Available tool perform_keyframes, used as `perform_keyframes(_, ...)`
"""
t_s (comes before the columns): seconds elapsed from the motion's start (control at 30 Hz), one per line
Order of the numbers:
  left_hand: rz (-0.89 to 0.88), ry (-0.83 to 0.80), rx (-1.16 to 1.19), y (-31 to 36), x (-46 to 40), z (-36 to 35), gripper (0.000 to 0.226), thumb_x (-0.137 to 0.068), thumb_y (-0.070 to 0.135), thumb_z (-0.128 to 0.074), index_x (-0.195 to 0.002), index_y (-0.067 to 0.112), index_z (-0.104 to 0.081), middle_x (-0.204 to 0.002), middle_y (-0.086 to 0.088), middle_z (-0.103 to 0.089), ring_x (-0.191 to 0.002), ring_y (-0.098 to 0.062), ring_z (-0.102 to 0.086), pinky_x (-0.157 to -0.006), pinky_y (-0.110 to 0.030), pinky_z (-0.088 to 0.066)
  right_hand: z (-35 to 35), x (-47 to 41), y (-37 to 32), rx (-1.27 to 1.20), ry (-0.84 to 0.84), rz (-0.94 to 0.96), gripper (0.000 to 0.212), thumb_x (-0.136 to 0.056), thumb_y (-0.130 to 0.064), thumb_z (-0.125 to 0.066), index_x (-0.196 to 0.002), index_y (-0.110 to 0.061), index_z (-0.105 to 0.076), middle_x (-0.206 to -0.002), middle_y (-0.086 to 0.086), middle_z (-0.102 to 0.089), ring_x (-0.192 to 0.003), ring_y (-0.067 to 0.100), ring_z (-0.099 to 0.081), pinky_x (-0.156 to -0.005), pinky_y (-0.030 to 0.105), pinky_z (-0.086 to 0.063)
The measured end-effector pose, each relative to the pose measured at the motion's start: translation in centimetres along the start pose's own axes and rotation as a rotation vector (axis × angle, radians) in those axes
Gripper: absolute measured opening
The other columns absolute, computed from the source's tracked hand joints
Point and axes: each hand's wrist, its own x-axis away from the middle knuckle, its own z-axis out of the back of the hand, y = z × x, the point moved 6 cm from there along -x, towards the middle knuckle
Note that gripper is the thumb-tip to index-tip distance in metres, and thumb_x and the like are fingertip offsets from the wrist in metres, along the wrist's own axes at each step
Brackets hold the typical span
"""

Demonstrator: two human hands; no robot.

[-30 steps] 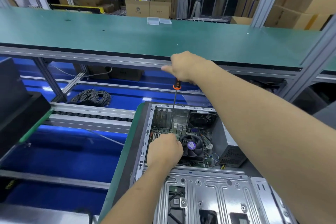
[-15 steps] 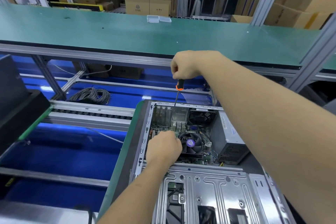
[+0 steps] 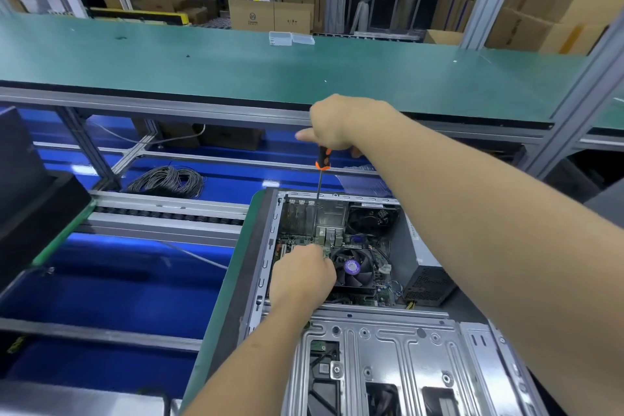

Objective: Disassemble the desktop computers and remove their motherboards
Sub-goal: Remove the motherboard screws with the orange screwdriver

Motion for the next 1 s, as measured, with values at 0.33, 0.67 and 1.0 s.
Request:
perform_keyframes(0.33,-0.021,-0.004,0.004,0.1,0.0,0.0,0.031,-0.096,0.029,-0.039,-0.067,0.020,-0.043,-0.069,0.000,-0.056,-0.061,-0.022,-0.055,-0.057,-0.031,-0.043,0.3,-0.6,0.2,0.025,0.003,0.066,0.035,-0.099,-0.043,-0.055,-0.086,-0.010,-0.060,-0.077,0.004,-0.058,-0.061,0.021,-0.055,-0.055,0.030,-0.042)
perform_keyframes(0.67,-0.023,0.011,0.002,0.1,0.1,0.2,0.029,-0.094,0.027,-0.040,-0.067,0.018,-0.044,-0.073,-0.002,-0.057,-0.062,-0.023,-0.054,-0.056,-0.031,-0.039,-0.2,-1.0,0.7,0.076,0.020,0.045,0.039,-0.102,-0.044,-0.050,-0.085,-0.009,-0.056,-0.088,0.008,-0.059,-0.073,0.025,-0.055,-0.065,0.034,-0.043)
perform_keyframes(1.0,-0.018,0.019,-0.008,0.0,0.0,0.1,0.030,-0.094,0.027,-0.040,-0.065,0.020,-0.041,-0.069,0.001,-0.053,-0.057,-0.020,-0.049,-0.053,-0.030,-0.035,-0.2,-0.8,0.9,-0.020,0.058,0.068,0.033,-0.103,-0.039,-0.049,-0.096,-0.008,-0.058,-0.090,0.010,-0.061,-0.074,0.027,-0.056,-0.064,0.032,-0.041)
